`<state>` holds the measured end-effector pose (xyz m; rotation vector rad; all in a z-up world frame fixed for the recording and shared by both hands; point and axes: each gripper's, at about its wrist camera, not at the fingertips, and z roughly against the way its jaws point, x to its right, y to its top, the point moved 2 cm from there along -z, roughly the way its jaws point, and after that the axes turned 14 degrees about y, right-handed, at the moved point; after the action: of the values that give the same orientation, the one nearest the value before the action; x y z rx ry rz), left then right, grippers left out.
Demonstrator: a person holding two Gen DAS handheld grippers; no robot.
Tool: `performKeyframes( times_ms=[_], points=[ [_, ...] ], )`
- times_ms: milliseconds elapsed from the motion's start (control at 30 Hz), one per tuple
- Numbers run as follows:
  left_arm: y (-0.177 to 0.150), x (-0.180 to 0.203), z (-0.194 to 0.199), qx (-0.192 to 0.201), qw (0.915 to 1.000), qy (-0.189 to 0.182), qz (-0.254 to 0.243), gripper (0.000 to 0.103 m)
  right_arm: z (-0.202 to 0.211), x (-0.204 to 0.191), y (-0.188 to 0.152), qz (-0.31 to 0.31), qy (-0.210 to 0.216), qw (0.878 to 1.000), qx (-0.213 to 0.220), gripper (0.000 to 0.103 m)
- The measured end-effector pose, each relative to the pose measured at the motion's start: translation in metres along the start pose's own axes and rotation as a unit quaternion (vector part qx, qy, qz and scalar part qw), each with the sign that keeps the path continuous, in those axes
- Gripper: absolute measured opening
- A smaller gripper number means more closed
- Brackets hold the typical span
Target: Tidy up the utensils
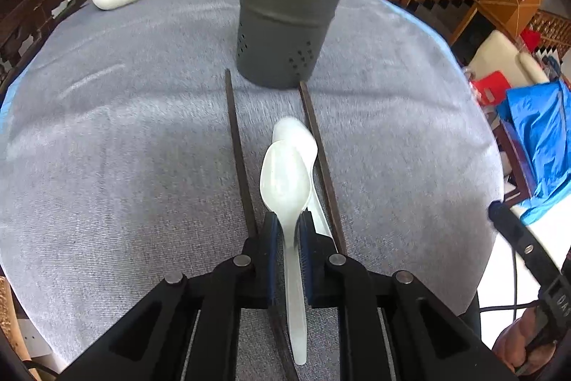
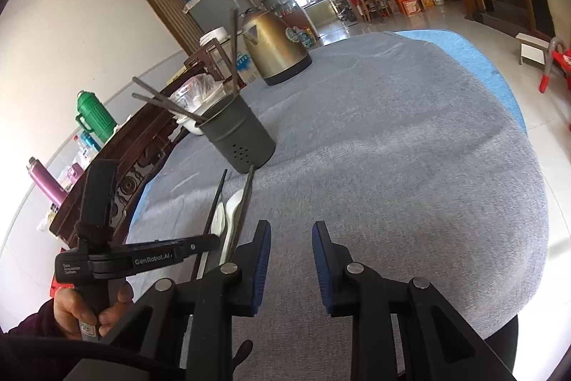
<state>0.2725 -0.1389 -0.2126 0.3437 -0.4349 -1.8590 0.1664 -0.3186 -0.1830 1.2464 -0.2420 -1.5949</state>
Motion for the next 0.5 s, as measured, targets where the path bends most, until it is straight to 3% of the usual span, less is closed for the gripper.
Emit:
performKeyframes(
  times_ms=[233, 500],
  points=[
    [0.000, -0.028, 0.035, 0.040, 0.9990, 0.002, 0.019, 0.013, -0.030, -0.024, 0.005, 0.026, 0.018, 0.998, -0.051, 0.027],
    [-0.024, -0.064, 0.012, -0.010, 0.9987, 0.024, 0.044, 0.013, -0.092, -0.054, 0.003, 0.023, 0.066, 0.989, -0.132, 0.026]
  ],
)
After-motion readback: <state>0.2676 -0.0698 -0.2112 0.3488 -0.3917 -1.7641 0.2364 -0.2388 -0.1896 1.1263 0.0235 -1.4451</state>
